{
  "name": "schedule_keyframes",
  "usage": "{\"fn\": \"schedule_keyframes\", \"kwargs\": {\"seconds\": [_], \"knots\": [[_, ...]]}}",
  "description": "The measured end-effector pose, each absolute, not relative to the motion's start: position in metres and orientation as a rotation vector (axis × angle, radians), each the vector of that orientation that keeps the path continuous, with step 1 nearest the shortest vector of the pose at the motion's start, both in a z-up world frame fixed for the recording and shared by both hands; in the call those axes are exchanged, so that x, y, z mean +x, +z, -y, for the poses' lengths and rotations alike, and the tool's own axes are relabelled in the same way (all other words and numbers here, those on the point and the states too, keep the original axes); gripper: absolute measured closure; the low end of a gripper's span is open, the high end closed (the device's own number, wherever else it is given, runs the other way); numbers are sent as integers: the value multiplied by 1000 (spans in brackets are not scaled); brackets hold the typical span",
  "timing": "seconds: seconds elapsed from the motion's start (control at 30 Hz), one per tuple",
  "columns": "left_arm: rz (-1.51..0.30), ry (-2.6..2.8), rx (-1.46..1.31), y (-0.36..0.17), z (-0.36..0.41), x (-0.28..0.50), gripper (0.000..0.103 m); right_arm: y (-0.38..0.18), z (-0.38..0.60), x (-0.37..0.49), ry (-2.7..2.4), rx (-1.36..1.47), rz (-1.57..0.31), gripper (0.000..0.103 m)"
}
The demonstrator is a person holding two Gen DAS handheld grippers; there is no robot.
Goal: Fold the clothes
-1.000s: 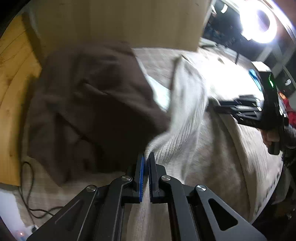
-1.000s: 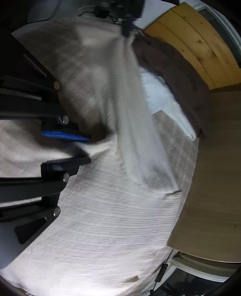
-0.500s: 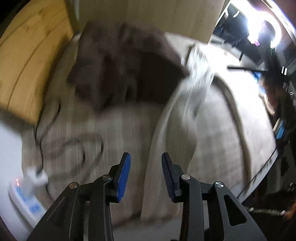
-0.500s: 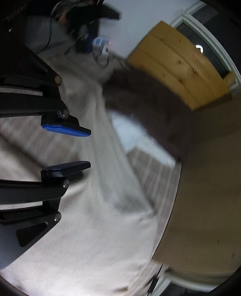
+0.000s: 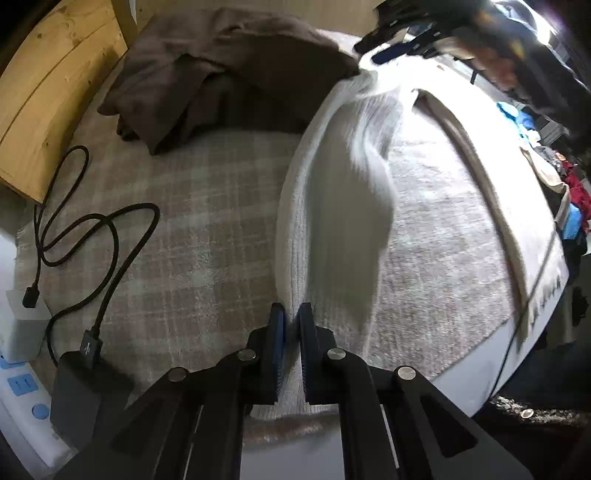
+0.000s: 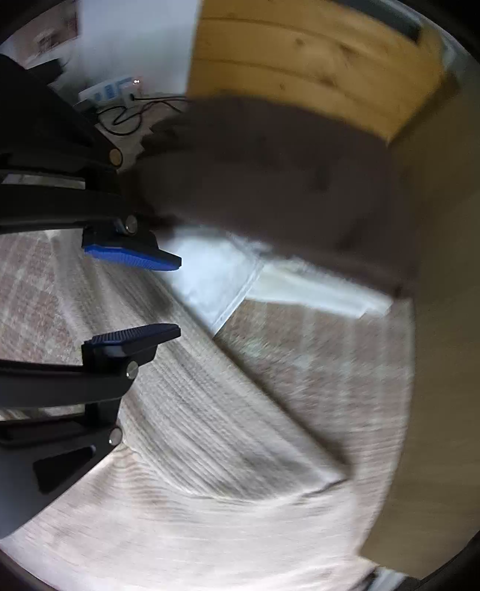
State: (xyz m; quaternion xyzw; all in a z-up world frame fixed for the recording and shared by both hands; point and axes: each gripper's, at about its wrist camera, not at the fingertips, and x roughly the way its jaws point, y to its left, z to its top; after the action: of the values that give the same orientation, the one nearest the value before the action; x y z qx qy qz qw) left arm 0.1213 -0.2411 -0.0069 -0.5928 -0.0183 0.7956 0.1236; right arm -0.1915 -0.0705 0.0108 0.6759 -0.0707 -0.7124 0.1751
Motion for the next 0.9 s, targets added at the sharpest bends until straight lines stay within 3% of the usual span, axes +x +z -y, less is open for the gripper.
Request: {"fn": "schedule_keyframes", "kwargs": {"seconds": [0.3,0.33,0.37,0.4,0.6,0.9], "knots": [[184,2331,-1588,33,243,128,96,-9,90,-193,-1910,2015,73,75],[189,2337,-1567,40,242,115,96,-7,91,-192,-1902,2006,35,78],[194,2343,-1546,48,243,103,96,-5,90,-192,-1895,1994,17,92],[185,2355,-1527,55,239,102,96,-2,87,-192,-1890,1985,22,99],[113,2401,-1438,88,182,112,96,39,45,-192,-1896,1843,199,99],[3,2431,-1409,123,89,137,96,90,-52,-182,-1876,1650,296,100]]}}
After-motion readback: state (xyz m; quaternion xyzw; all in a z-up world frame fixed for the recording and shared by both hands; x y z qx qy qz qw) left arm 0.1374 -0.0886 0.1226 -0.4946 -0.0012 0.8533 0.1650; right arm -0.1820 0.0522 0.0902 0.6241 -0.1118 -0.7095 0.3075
